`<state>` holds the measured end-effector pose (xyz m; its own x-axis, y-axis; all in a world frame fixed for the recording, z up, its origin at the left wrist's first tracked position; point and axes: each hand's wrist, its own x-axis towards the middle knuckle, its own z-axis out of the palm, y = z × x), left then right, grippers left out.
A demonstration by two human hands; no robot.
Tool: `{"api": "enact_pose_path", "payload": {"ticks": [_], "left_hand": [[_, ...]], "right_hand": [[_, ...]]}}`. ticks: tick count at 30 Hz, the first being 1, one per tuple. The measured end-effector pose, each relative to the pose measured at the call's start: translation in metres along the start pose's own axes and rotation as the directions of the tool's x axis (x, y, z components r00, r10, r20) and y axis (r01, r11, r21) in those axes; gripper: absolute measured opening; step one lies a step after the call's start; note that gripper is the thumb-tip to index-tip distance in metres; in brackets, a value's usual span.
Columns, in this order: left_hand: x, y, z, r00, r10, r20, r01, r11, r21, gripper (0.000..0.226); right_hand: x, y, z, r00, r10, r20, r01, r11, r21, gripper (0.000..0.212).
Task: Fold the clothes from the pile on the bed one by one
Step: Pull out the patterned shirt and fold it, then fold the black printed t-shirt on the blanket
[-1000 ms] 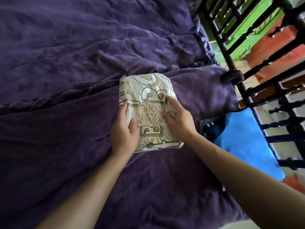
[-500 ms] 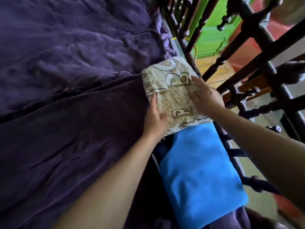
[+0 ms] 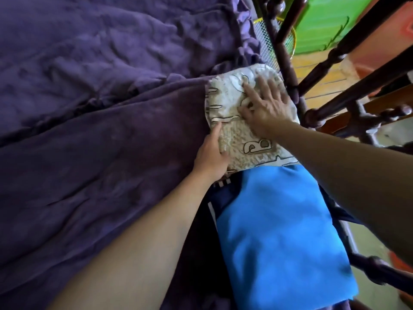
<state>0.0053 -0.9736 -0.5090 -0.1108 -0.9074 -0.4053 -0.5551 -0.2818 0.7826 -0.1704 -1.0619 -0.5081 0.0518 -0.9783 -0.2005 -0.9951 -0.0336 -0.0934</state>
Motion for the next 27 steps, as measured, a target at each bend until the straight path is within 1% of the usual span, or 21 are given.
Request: {"api": "enact_pose_path", "payload": {"ticks": [2,5,9,12,14,16,19,23,27], "left_hand": [[-0.002,-0.010,0.000,0.999,-0.029,0.026,0.028,0.999,0.042,0.072],[-0.014,-0.025,0.005,0.994,-0.057,0.089,0.052,0.997,0.063,0.064],[-0.038,-0.042,0.007,0.990,-0.103,0.100,0.097,0.994,0.056,0.061],[-0.068,-0.051,-0.005,0.987,-0.158,0.024,0.156,0.986,0.053,0.054],[-0.093,-0.057,-0.022,0.976,-0.217,-0.030,0.219,0.975,0.047,0.046],[-0.125,-0.066,-0.043,0.965,-0.257,-0.060,0.260,0.964,0.049,0.036],[-0.181,-0.089,-0.078,0.944,-0.310,-0.110,0.318,0.946,0.067,0.026],[-0.271,-0.133,-0.129,0.914,-0.361,-0.184,0.377,0.924,0.059,0.020],[-0.374,-0.180,-0.178,0.874,-0.397,-0.279,0.441,0.889,0.119,0.019]], "right_hand": [[-0.002,0.018,0.023,0.988,0.119,0.104,-0.122,0.992,0.029,0.069],[-0.004,0.026,0.043,0.965,0.202,0.169,-0.212,0.976,0.044,0.073],[-0.002,0.016,0.040,0.954,0.227,0.195,-0.235,0.972,0.018,0.072],[-0.018,0.002,0.023,0.957,0.242,0.161,-0.243,0.970,-0.014,0.066],[-0.042,-0.016,0.009,0.974,0.198,0.113,-0.197,0.980,-0.026,0.061],[-0.073,-0.042,-0.004,0.990,0.122,0.068,-0.121,0.993,-0.016,0.056],[-0.132,-0.093,-0.012,0.999,0.014,0.038,-0.016,0.997,0.075,0.049],[-0.222,-0.174,-0.012,0.990,-0.112,0.086,0.091,0.972,0.216,0.029],[-0.310,-0.250,-0.003,0.947,-0.268,0.179,0.238,0.956,0.173,0.025]]}}
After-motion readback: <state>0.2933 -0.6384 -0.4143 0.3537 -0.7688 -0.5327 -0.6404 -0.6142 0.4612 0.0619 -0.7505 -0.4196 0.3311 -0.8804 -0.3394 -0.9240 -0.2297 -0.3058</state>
